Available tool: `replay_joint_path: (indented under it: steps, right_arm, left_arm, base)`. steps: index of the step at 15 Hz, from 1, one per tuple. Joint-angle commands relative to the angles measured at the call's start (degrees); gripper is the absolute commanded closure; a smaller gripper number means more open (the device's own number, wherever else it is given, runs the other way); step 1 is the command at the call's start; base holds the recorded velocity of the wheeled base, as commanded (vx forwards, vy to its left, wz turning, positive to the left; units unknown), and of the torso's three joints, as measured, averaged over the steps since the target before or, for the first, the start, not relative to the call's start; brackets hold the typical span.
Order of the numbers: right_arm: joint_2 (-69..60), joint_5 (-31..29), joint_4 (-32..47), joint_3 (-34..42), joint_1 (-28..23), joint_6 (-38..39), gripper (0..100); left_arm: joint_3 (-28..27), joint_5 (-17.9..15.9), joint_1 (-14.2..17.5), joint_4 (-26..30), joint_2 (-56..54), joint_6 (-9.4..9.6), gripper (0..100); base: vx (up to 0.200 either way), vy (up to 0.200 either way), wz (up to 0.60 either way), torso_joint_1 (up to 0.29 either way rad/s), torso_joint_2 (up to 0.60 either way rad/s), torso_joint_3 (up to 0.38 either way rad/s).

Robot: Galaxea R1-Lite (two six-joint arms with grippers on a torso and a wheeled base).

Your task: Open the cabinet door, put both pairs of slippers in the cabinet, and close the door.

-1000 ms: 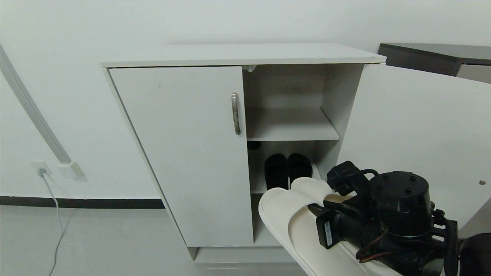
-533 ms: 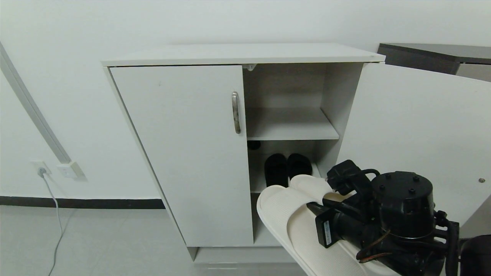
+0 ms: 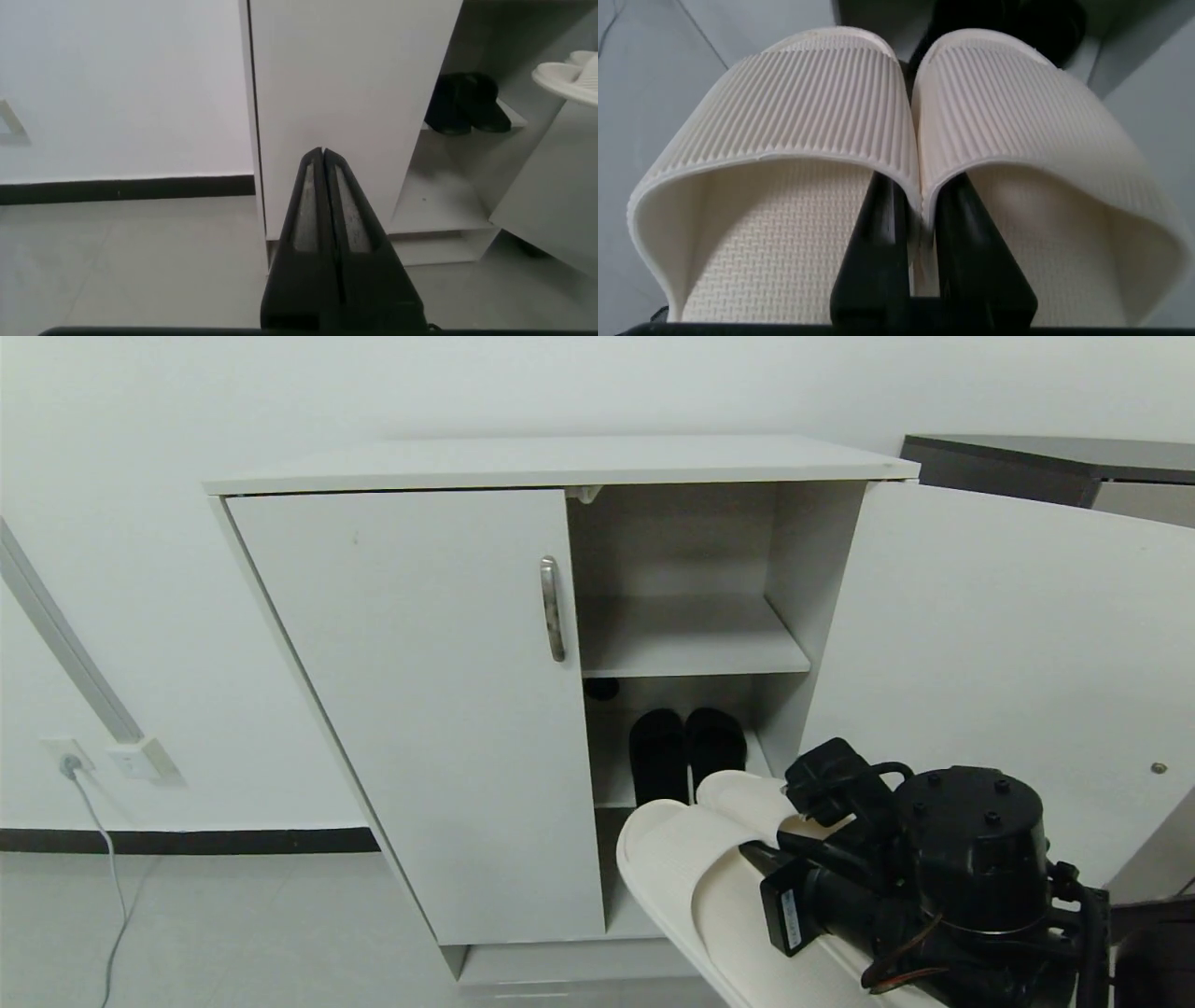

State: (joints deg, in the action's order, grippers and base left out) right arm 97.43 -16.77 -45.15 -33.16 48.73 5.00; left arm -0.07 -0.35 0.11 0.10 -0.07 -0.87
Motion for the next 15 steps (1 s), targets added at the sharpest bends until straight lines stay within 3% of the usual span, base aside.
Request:
replay_joint_path:
  steps: [1,3,5,7,9,12,13,15]
  right_arm:
    - [2.06,-0.10,-2.57,-0.33,0.23,0.10,100]
    - [6.11,-3.09,-10.31,-2.44,0.58,0.19,100]
    - [11.29,-13.28,-10.22,-7.80,2.51,0.63,100]
    - [14.46,-19.61,-9.16,-11.93,4.36,0.63,100]
    - [13.05,-22.51,0.07,-16.85,4.54,0.80,100]
    - [6.90,-23.22,25.64,-29.51,4.98,7.83,100]
    - [6.37,-26.64,34.87,-35.57,5.41,11.17,100]
    - [7.51,-32.01,39.18,-42.25,5.68,13.20,100]
  left_arm:
    - [-0.01,0.00,0.07,-0.01,0.07,-0.01,100]
    - [-0.01,0.00,0.07,-0.01,0.07,-0.01,100]
    - [-0.01,0.00,0.07,-0.01,0.07,-0.01,100]
    - [0.07,0.00,0.07,-0.01,0.07,-0.01,100]
    - [0.07,0.00,0.07,-0.01,0.07,-0.01,100]
    - [-0.01,0.00,0.07,-0.01,0.07,-0.01,100]
    - [0.07,0.00,0.07,-0.01,0.07,-0.01,100]
    - [-0.01,0.00,0.07,-0.01,0.07,-0.01,100]
  base:
    - [0.000,0.000,0.00,0.000,0.00,0.000]
    - [0.000,0.000,0.00,0.000,0.00,0.000]
    - [0.000,0.000,0.00,0.000,0.00,0.000]
    - [0.000,0.000,0.00,0.000,0.00,0.000]
    - [0.000,0.000,0.00,0.000,0.00,0.000]
    - [0.000,0.000,0.00,0.000,0.00,0.000]
    - [0.000,0.000,0.00,0.000,0.00,0.000]
    - [0.000,0.000,0.00,0.000,0.00,0.000]
